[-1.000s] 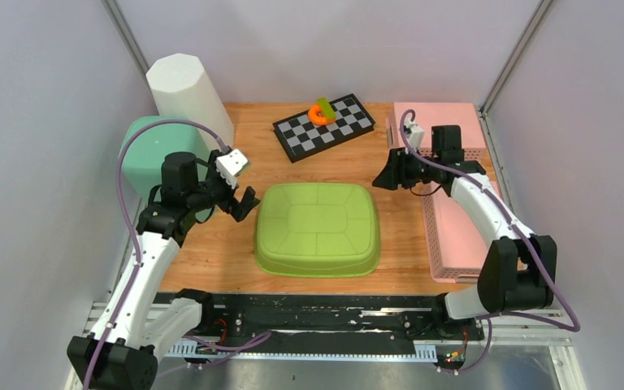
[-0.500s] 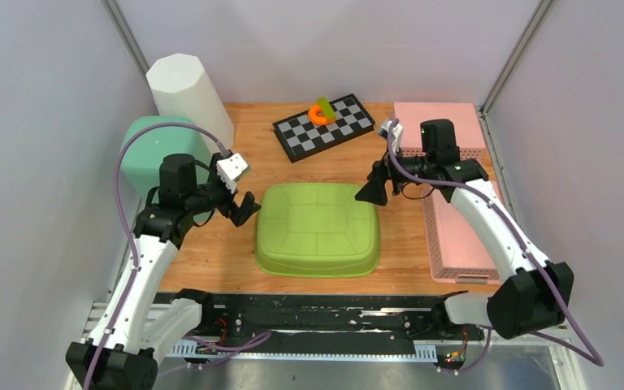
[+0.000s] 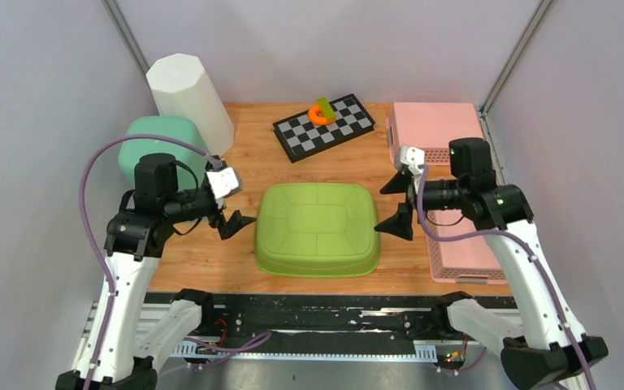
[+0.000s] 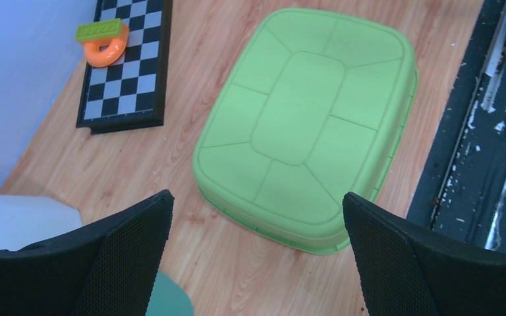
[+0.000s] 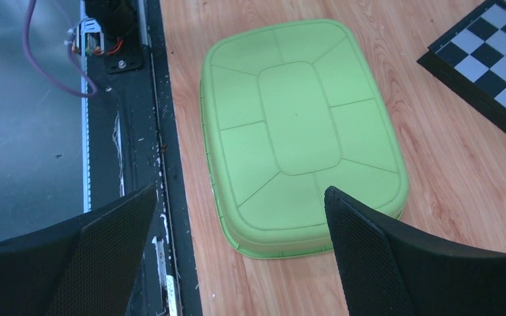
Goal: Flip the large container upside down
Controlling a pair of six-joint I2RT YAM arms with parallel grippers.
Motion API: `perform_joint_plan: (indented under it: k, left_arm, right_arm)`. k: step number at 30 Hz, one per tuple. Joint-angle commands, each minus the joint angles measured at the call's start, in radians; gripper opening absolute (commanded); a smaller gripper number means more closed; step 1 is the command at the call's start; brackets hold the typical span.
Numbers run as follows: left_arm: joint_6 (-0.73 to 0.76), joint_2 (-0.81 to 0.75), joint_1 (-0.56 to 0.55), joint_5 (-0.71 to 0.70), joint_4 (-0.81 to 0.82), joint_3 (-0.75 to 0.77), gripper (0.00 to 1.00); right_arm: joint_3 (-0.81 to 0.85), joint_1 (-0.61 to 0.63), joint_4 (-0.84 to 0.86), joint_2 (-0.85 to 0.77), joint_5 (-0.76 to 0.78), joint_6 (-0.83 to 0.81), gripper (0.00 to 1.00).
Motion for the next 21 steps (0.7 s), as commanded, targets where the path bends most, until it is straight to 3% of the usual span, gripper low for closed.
perform_joint_plan:
  k: [1, 6, 14, 21]
  left_arm:
    - [0.113, -0.025, -0.002, 0.076, -0.202, 0.087, 1.0]
    - [0.179, -0.046, -0.002, 0.102, -0.331, 0.163, 1.0]
    - [0.271, -0.094, -0.002, 0.14, -0.495, 0.243, 1.0]
    - [0.335, -0.137, -0.003, 0.18, -0.643, 0.309, 1.0]
  right_arm:
    - [0.022, 0.015, -0.158, -0.12, -0.062, -0.169, 1.0]
    - [0.04, 0.014, -0.231, -0.27, -0.064, -0.246, 1.0]
    - [0.194, 0.014, -0.5, -0.327, -0.106, -0.405, 1.0]
    - [0.231, 0.013, -0.668, -0.38, -0.146, -0.553, 1.0]
